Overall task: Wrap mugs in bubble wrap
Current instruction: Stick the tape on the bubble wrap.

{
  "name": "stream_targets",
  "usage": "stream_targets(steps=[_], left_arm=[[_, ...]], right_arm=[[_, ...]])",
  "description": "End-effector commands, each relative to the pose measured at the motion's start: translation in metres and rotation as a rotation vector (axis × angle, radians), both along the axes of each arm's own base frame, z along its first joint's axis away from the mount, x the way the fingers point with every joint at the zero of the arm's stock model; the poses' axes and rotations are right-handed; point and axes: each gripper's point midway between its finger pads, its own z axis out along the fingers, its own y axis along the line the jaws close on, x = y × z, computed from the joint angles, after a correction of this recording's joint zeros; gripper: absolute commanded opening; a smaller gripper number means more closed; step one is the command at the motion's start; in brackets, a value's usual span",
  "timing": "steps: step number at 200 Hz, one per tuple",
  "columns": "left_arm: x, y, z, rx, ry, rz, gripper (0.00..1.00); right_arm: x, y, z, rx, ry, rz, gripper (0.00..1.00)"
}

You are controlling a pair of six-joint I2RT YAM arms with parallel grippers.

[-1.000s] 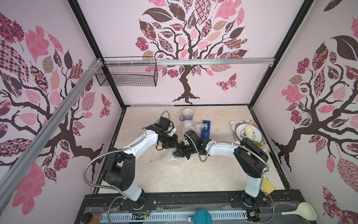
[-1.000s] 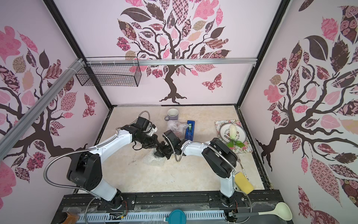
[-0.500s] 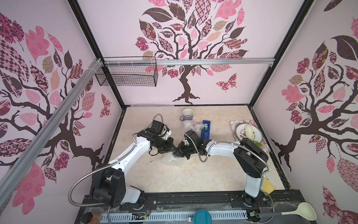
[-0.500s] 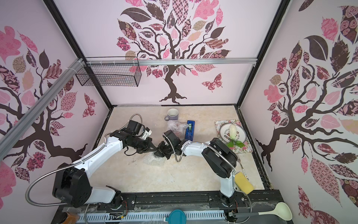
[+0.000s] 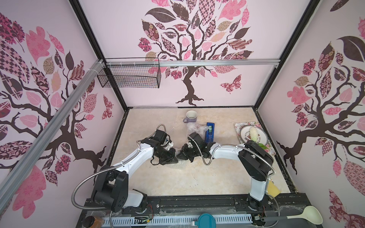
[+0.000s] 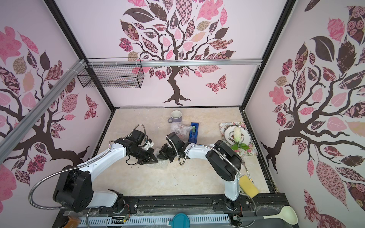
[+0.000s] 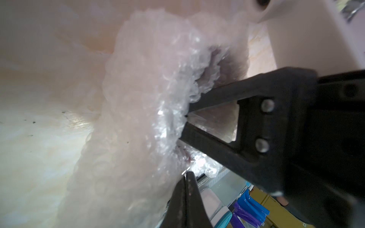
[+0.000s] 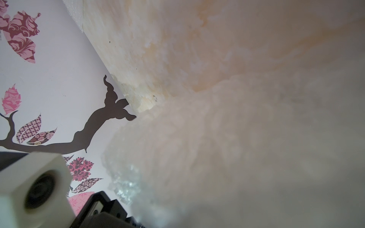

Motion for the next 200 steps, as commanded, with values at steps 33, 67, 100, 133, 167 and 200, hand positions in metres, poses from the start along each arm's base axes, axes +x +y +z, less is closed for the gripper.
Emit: stream_targets(steps=[33, 67, 100, 133, 167, 200], left_arm=[[-0.020, 0.018, -0.037, 0.156, 0.068, -0.038, 0.00], [-0.010, 0.012, -0.024, 0.113, 0.049, -0.012, 0.00], [-0.011, -0.014, 0.041, -0.108, -0.047, -0.032, 0.00], [-0.034, -0.010, 0.044, -0.120, -0.001, -0.066, 0.00], [-0.006, 0.011, 0.052, 0.000, -0.092, 0.016, 0.00], [0.034, 0.025, 0.050, 0.077, -0.192, 0.112, 0.00]], right_arm=[[-0.006, -0.014, -0.041, -0.113, 0.087, -0.042, 0.00], [-0.006, -0.015, -0.038, -0.114, 0.081, -0.047, 0.00], [-0.006, -0.018, -0.037, -0.131, 0.078, -0.043, 0.00], [-0.007, -0.017, -0.038, -0.140, 0.081, -0.038, 0.00], [-0.008, -0.019, -0.040, -0.152, 0.083, -0.039, 0.00], [-0.007, -0.020, -0.040, -0.151, 0.086, -0.042, 0.00]])
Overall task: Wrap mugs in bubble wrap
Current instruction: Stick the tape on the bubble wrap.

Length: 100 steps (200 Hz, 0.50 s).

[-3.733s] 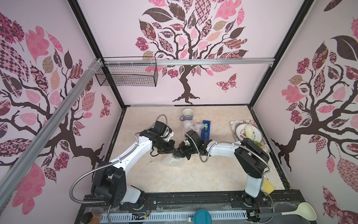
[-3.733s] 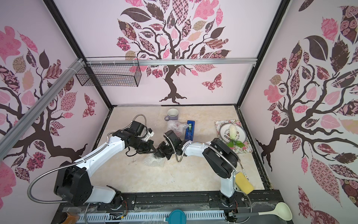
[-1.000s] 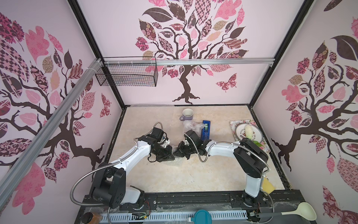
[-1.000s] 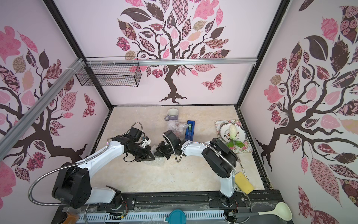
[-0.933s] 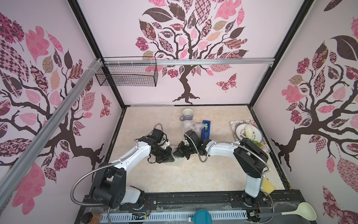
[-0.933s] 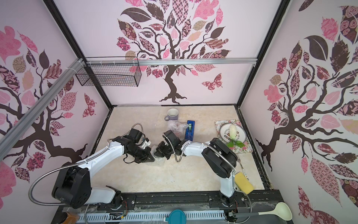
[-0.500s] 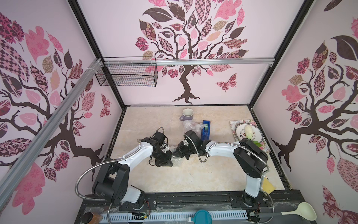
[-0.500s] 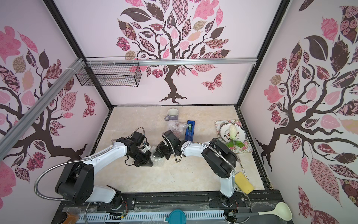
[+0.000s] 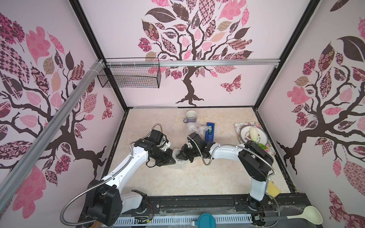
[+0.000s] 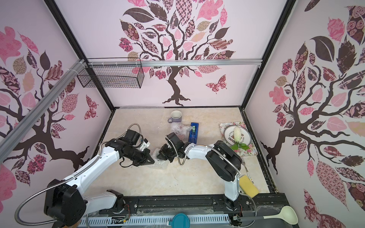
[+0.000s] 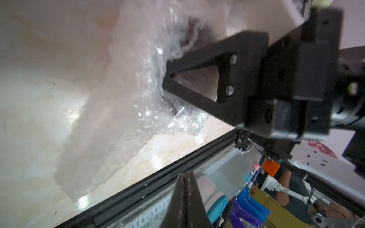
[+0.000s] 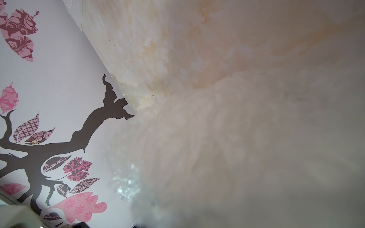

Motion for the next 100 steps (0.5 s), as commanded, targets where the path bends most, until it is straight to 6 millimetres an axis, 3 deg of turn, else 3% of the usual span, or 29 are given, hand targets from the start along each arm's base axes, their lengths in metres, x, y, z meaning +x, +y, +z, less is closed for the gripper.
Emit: stream_targets(steps=[1, 45, 72, 100], left_arm=[[0.037, 0.008, 0.008, 0.058, -0.111, 0.068, 0.00], [0.038, -0.001, -0.015, 0.016, -0.073, 0.050, 0.00], [0.036, 0.003, -0.029, 0.045, -0.068, 0.034, 0.23], [0.027, 0.016, -0.055, 0.143, 0.012, 0.039, 0.24]], right_arm=[[-0.006, -0.020, -0.039, -0.141, 0.092, -0.044, 0.00], [-0.005, -0.020, -0.037, -0.148, 0.085, -0.043, 0.00], [-0.006, -0.021, -0.037, -0.152, 0.083, -0.041, 0.00], [-0.004, -0.020, -0.032, -0.160, 0.073, -0.035, 0.01]])
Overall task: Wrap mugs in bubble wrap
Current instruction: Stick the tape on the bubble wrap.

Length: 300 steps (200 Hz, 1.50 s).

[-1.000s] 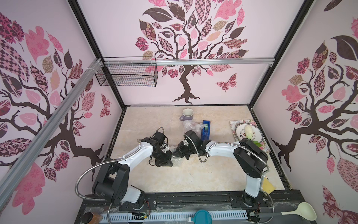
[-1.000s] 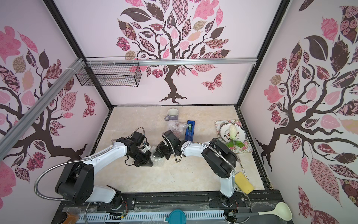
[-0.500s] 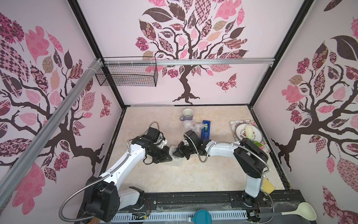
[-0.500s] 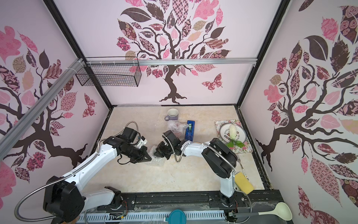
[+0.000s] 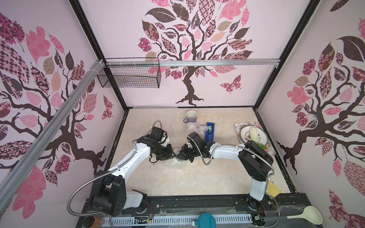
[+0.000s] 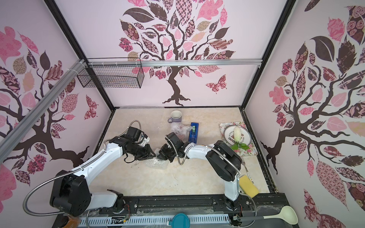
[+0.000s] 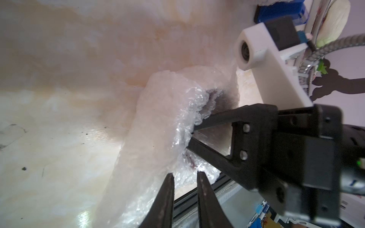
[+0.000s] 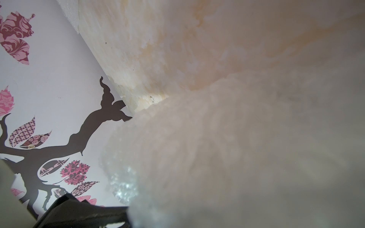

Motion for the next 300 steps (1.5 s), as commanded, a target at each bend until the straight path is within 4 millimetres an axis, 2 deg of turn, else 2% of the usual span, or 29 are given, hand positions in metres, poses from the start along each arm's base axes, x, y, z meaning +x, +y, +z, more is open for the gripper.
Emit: stream_targets(steps=[1, 22, 37, 59, 83, 124, 199, 237, 273, 300], left_arm=[[-0.008, 0.013, -0.030, 0.091, 0.058, -0.003, 0.24], [-0.011, 0.018, -0.042, 0.120, 0.080, 0.004, 0.25], [-0.012, 0.023, -0.047, 0.148, 0.091, 0.011, 0.24], [-0.012, 0.020, -0.048, 0.134, 0.090, 0.009, 0.24], [-0.010, 0.019, -0.048, 0.131, 0.086, 0.011, 0.25], [-0.009, 0.016, -0.050, 0.117, 0.091, 0.006, 0.22], [-0.008, 0.012, -0.047, 0.093, 0.089, 0.001, 0.20], [-0.008, 0.011, -0.043, 0.086, 0.086, 0.008, 0.19], [-0.006, 0.012, -0.042, 0.092, 0.082, 0.012, 0.17], [-0.005, 0.011, -0.040, 0.085, 0.076, 0.017, 0.17]], right_arm=[[-0.004, -0.019, -0.032, -0.141, 0.066, -0.030, 0.01], [-0.004, -0.020, -0.028, -0.171, 0.058, -0.018, 0.04], [-0.004, -0.022, -0.025, -0.199, 0.060, -0.008, 0.10], [-0.003, -0.026, -0.019, -0.238, 0.053, 0.002, 0.24], [-0.005, -0.030, -0.017, -0.278, 0.062, 0.020, 0.35], [-0.001, -0.029, 0.001, -0.274, 0.042, 0.010, 0.46], [0.013, -0.015, 0.037, -0.198, 0.007, -0.010, 0.57], [0.015, -0.020, 0.045, -0.204, 0.011, -0.007, 0.60], [0.008, -0.033, 0.039, -0.232, 0.031, -0.014, 0.62], [0.014, -0.028, 0.056, -0.175, -0.011, -0.032, 0.66]])
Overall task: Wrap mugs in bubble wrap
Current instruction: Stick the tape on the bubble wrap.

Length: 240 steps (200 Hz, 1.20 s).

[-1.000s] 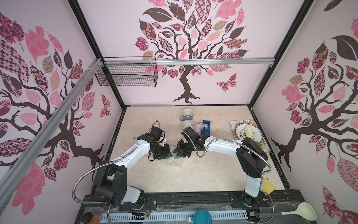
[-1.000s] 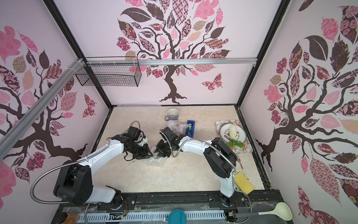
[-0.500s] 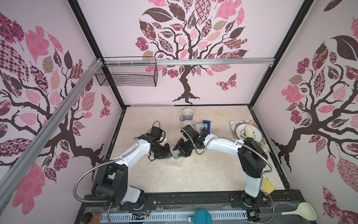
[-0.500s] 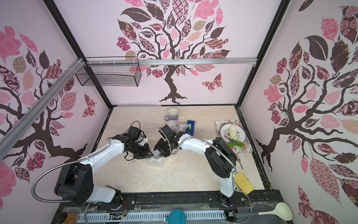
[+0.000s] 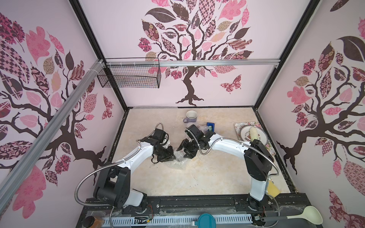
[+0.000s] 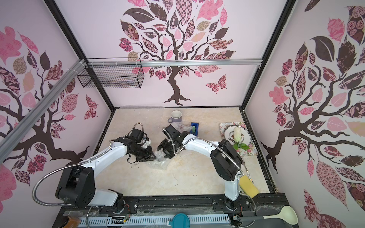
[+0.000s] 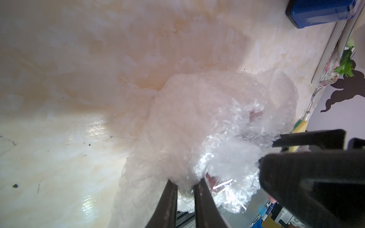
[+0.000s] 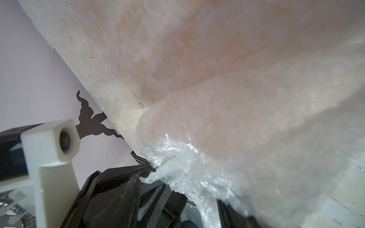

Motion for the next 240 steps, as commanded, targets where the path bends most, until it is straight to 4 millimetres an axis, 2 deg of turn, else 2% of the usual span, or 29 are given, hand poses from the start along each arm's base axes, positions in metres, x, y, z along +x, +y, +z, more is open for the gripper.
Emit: stream_targets(steps=[1, 27, 59, 87, 115, 136, 164, 210, 240], left_arm=[[-0.007, 0.010, -0.013, 0.058, 0.027, 0.012, 0.17], [-0.004, 0.009, -0.008, 0.047, 0.016, 0.014, 0.17], [-0.002, 0.006, -0.004, 0.033, 0.013, 0.021, 0.17], [0.000, 0.004, 0.003, 0.013, 0.003, 0.033, 0.17], [0.007, 0.007, 0.023, 0.019, -0.050, 0.066, 0.17], [0.015, 0.013, 0.041, 0.034, -0.113, 0.117, 0.17], [0.021, 0.009, 0.060, -0.012, -0.173, 0.134, 0.17], [0.024, 0.006, 0.053, -0.023, -0.177, 0.110, 0.16], [0.034, -0.003, 0.059, -0.052, -0.203, 0.059, 0.23]], right_arm=[[0.004, -0.008, 0.029, 0.030, -0.042, -0.031, 0.67], [0.009, 0.001, 0.048, 0.101, -0.075, -0.032, 0.72], [0.007, 0.006, 0.054, 0.132, -0.051, -0.024, 0.74], [0.001, -0.001, 0.040, 0.064, -0.021, -0.003, 0.75], [-0.003, -0.003, 0.024, 0.036, -0.001, 0.004, 0.75], [-0.001, 0.001, 0.017, 0.035, -0.009, 0.009, 0.75], [0.004, 0.013, 0.009, 0.045, -0.010, 0.021, 0.75], [0.011, 0.025, 0.002, 0.081, -0.017, 0.022, 0.76], [0.012, 0.033, 0.001, 0.105, -0.018, 0.022, 0.76]])
